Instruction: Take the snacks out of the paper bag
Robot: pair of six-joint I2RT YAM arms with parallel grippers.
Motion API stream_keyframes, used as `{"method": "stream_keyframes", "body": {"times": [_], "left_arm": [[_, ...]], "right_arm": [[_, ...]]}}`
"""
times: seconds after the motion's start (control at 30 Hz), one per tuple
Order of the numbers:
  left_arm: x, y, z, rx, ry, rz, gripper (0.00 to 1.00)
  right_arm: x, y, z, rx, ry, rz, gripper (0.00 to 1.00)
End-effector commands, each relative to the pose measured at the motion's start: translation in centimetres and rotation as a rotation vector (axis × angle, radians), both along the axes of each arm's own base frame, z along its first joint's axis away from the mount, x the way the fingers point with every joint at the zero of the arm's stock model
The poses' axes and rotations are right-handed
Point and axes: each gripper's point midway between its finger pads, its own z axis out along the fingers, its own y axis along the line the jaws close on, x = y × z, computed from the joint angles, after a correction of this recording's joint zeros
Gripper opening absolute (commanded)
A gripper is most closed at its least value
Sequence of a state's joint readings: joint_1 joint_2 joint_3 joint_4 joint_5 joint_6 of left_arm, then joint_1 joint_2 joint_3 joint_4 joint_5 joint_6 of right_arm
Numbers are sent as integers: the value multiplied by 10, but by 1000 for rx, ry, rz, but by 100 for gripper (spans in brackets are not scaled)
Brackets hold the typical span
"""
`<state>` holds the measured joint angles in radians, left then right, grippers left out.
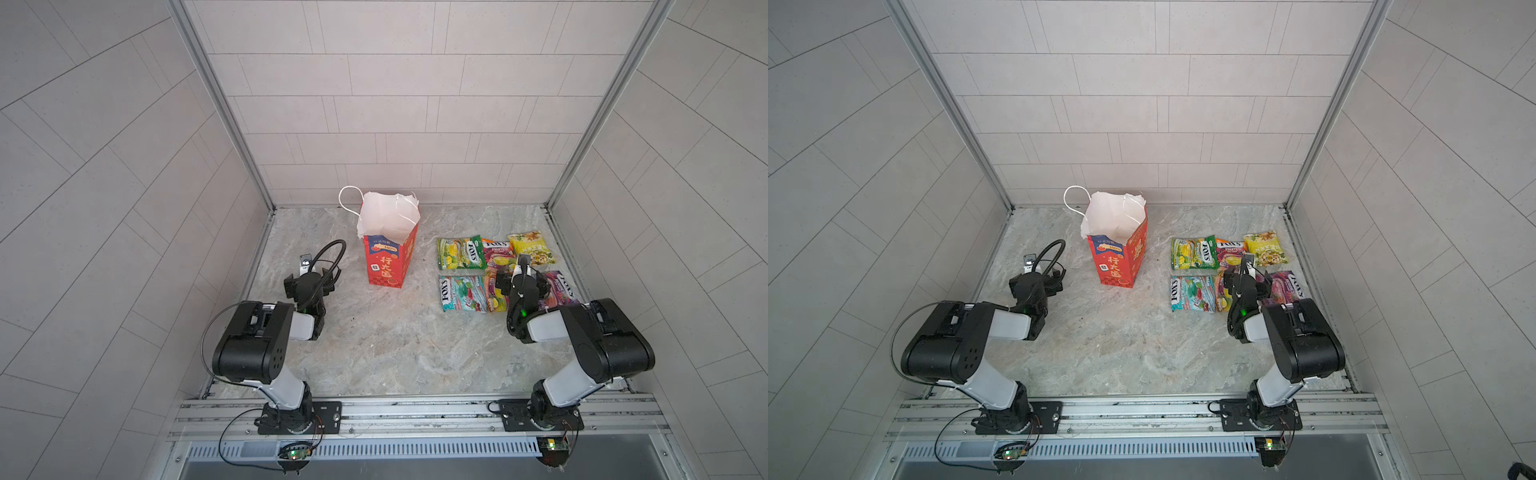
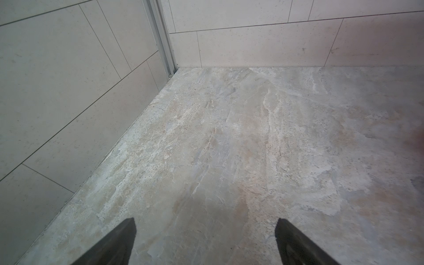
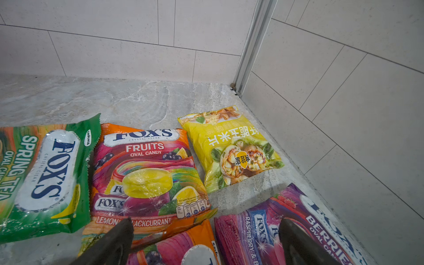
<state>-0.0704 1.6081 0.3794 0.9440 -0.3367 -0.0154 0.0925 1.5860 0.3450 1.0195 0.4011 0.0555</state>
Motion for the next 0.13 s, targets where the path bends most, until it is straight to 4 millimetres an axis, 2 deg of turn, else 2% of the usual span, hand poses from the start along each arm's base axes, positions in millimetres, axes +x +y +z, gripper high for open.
{"method": "stream_keyframes", "body": {"times": [0.0, 0.1], "left_arm": [[3, -1, 10, -17, -37, 2, 100], [3, 0, 10, -16, -36, 2, 100]], "right_arm": [[1, 1, -1, -13, 8, 6, 99], [0, 1, 1, -13, -1, 7, 99]]}}
